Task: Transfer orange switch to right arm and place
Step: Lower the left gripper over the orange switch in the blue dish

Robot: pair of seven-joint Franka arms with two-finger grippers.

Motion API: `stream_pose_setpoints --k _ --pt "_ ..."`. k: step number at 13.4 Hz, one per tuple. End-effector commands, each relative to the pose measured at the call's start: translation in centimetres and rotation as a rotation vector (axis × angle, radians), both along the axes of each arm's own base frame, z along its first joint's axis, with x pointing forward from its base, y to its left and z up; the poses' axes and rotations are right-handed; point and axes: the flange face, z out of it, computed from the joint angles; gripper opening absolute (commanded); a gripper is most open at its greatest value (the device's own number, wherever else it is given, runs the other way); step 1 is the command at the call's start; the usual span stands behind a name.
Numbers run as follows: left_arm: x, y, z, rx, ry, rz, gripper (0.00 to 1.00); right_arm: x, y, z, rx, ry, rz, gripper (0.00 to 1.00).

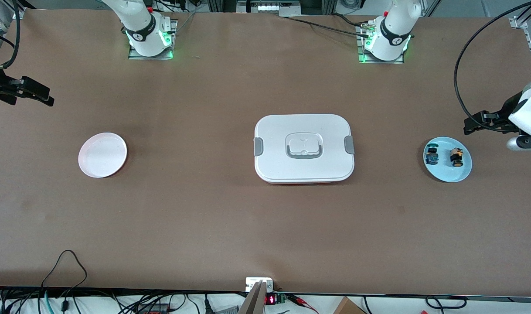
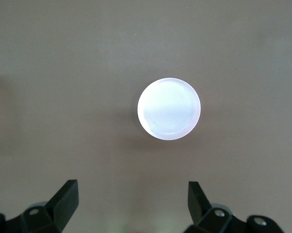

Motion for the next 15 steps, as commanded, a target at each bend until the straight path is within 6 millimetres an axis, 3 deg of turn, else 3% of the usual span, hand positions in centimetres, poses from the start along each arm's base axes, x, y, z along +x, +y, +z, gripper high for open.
stream_pose_setpoints --k 1,5,10,12,15 --pt "0.5 0.3 0.4 -0.017 -0.010 -0.014 1.00 -0.2 -0.1 0.6 0.000 0.003 0.005 1.00" --pt "0.6 0.3 0.1 -0.016 -0.002 -0.025 1.00 -0.2 -0.2 0.6 -0.002 0.003 0.005 1.00" --pt "-0.6 0.4 -1.2 -0.042 0.106 -0.242 1.00 -0.2 0.0 0.6 -0.002 0.003 0.008 1.00" --pt "-1.4 0.5 -3.2 -0.048 0.163 -0.255 1.00 -0.2 0.0 0.6 -0.002 0.003 0.008 1.00" --pt "-2.8 4.7 -8.1 -0.092 0.204 -0.374 1.00 -0.2 0.1 0.6 -0.002 0.003 0.009 1.00"
